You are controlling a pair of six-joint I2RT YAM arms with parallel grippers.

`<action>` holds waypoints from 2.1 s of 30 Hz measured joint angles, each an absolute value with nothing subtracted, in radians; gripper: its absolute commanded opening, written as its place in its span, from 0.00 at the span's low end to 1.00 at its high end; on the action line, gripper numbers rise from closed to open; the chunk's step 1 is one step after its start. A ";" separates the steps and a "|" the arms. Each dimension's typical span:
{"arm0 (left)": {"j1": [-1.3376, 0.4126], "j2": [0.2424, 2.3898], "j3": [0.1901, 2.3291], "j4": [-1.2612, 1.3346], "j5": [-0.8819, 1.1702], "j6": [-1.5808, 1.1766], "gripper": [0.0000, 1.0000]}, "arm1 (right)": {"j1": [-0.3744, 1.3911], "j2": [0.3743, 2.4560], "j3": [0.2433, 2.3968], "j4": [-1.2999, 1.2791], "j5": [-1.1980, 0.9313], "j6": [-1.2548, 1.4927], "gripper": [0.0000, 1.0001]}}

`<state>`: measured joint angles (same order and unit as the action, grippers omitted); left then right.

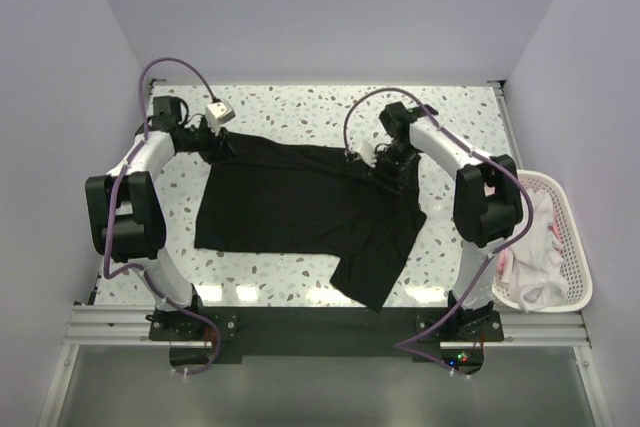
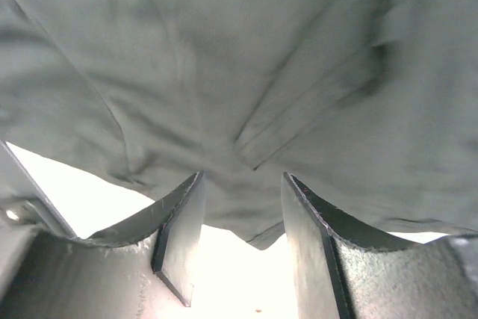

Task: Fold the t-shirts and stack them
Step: Fold the tshirt

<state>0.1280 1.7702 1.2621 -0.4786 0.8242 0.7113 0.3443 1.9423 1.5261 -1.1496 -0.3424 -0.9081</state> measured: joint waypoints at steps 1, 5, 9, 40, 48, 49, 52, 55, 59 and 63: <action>0.129 1.771 1.262 -0.479 0.820 0.702 0.33 | 0.342 1.944 1.556 -1.157 -0.355 -0.896 0.49; 0.135 1.776 1.267 -0.479 0.798 0.666 0.33 | 0.331 1.983 1.739 -1.167 -0.421 -0.782 0.49; 0.138 1.814 1.304 -0.475 0.751 0.623 0.34 | 0.326 2.066 1.851 -1.133 -0.437 -0.630 0.50; 0.137 2.195 1.703 -0.595 0.514 0.369 0.33 | 0.333 2.273 1.890 -1.066 -0.352 -0.424 0.00; 0.137 2.195 1.703 -0.618 0.498 0.340 0.34 | 0.333 2.273 1.890 -1.075 -0.354 -0.437 0.00; 0.137 2.195 1.703 -0.620 0.496 0.336 0.33 | 0.333 2.273 1.890 -1.076 -0.354 -0.439 0.00; 0.137 2.195 1.703 -0.626 0.497 0.331 0.26 | 0.333 2.273 1.890 -1.077 -0.355 -0.446 0.00; 0.137 2.195 1.704 -0.639 0.498 0.331 0.15 | 0.334 2.273 1.890 -1.077 -0.355 -0.452 0.00; 0.137 2.195 1.704 -0.665 0.501 0.335 0.00 | 0.334 2.273 1.891 -1.083 -0.357 -0.456 0.00; 0.137 2.195 1.704 -0.690 0.499 0.346 0.00 | 0.334 2.273 1.895 -1.093 -0.358 -0.460 0.00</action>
